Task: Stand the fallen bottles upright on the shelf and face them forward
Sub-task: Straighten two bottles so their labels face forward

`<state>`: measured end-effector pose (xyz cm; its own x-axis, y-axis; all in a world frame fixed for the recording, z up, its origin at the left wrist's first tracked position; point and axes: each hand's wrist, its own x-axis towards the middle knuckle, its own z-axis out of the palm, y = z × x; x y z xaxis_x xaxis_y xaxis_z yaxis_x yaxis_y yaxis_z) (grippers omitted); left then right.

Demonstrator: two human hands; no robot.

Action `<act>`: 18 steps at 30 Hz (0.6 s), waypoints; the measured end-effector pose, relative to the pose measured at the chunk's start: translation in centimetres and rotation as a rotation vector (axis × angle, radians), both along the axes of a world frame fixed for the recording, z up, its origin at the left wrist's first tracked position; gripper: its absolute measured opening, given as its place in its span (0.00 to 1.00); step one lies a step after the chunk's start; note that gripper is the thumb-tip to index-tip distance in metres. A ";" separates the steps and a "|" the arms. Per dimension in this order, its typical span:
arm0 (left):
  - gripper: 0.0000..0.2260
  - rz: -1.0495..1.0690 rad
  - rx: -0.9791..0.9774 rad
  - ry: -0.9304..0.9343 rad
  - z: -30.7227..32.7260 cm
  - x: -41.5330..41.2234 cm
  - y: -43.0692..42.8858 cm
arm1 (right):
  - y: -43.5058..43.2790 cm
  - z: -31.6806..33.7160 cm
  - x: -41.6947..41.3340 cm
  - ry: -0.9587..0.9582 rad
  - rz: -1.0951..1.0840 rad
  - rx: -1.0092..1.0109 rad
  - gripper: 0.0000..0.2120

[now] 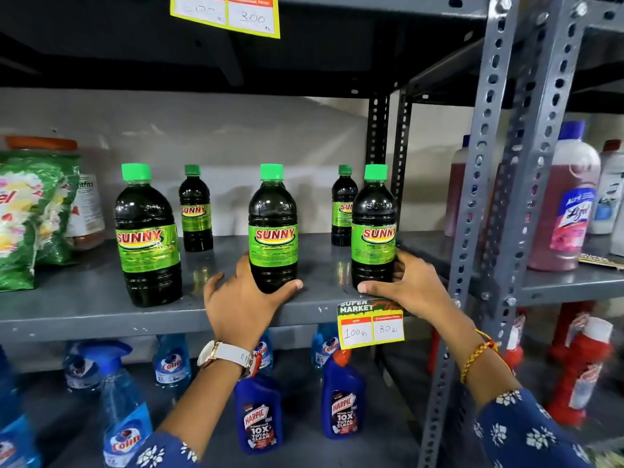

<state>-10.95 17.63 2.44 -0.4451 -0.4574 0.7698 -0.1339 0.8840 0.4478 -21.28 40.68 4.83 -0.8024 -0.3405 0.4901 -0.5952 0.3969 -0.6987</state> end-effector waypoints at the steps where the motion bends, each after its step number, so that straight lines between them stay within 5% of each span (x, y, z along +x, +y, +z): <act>1: 0.34 0.000 -0.001 0.002 0.0 0.0 0.0 | 0.0 0.0 0.0 0.008 -0.001 0.006 0.25; 18: 0.38 -0.037 -0.016 -0.022 0.0 0.3 -0.3 | 0.1 0.0 0.1 0.016 -0.032 0.072 0.33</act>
